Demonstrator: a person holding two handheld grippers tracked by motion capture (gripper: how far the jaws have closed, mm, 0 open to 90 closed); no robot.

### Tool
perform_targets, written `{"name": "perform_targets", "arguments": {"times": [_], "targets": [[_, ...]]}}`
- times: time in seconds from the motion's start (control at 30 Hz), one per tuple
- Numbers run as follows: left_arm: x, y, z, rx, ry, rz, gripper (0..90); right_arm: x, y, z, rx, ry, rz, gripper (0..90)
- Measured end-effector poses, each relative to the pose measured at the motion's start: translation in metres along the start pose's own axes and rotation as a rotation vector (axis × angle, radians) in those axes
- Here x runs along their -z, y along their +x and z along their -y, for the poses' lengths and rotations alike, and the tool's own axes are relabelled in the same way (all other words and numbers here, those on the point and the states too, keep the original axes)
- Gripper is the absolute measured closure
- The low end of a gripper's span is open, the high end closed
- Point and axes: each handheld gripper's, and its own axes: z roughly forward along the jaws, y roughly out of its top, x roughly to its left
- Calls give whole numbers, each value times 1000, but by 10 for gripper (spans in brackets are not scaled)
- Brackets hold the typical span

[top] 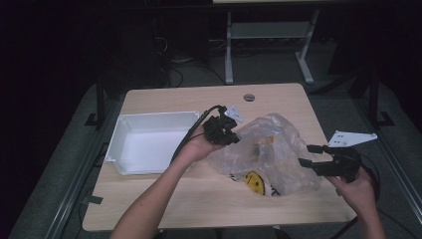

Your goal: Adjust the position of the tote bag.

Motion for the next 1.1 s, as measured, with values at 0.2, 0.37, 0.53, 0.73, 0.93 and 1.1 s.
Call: {"name": "perform_targets", "arguments": {"times": [0.2,0.37,0.53,0.73,0.93,1.1], "targets": [[-2,4,5,8,9,-9,899,-7,-5,-11,10,11,1,409],[-4,6,7,10,4,-9,899,-17,-10,-21,36,31,6,424],[-5,10,8,17,-5,-5,899,-32,-18,-32,55,72,-6,502],[-3,19,10,19,-3,-3,899,-45,-27,-39,55,104,-20,683],[0,28,11,36,-17,-7,899,-48,-32,-49,60,117,-29,894],[2,39,12,40,-9,-7,899,-50,-37,-59,50,105,-30,896]]}}
